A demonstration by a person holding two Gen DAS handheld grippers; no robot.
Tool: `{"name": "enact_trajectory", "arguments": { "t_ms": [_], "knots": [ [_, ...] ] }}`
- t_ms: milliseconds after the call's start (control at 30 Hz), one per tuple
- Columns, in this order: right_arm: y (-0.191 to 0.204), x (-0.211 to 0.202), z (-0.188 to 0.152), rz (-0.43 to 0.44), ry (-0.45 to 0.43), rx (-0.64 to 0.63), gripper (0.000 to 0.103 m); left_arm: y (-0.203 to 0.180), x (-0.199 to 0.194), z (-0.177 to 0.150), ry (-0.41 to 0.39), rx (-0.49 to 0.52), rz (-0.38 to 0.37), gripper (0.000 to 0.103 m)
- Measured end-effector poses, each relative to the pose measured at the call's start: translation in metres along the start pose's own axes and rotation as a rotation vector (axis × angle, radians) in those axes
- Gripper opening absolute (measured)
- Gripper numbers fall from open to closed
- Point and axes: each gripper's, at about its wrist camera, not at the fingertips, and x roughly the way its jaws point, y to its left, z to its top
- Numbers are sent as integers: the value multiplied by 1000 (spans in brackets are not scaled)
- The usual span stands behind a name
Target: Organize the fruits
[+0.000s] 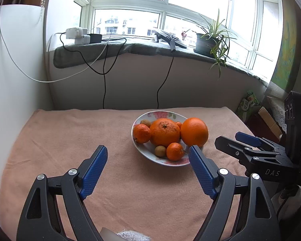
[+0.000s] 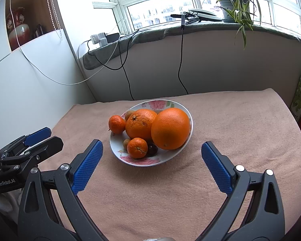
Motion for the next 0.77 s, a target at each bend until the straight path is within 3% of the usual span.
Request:
{"name": "enact_trajectory", "arguments": {
  "t_ms": [767],
  "knots": [
    [-4, 4, -5, -4, 13, 14, 100, -3, -1, -2, -14, 12, 7, 83]
  ]
}}
